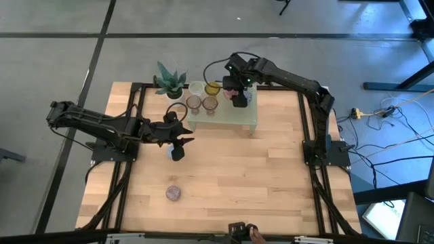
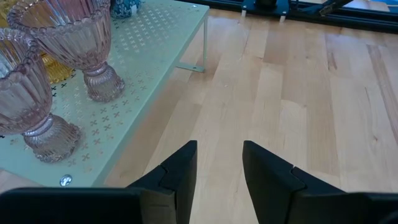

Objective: Pick & Place candle stick holders
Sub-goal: Put the pink scented candle on the shelf

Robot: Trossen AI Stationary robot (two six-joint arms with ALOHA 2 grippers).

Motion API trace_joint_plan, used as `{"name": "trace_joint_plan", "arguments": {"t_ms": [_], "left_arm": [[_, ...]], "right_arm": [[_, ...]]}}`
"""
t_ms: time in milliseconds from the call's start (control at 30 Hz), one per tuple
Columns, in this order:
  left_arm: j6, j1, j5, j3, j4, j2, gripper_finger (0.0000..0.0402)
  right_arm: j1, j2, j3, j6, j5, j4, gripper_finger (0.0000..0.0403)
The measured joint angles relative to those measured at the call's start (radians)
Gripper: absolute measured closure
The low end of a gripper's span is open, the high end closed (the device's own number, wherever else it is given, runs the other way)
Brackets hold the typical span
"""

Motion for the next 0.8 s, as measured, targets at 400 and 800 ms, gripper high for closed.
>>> {"name": "trace_joint_plan", "arguments": {"t_ms": [400,800], "left_arm": [[0.000,0.000,0.000,0.000,0.000,0.000,0.0276],[0.000,0.000,0.000,0.000,0.000,0.000,0.0276]], "right_arm": [[-0.002,0.023,0.000,0.007,-0.016,0.012,0.0084],[-0.007,0.030,0.000,0.004,-0.016,0.023,0.0083]]}}
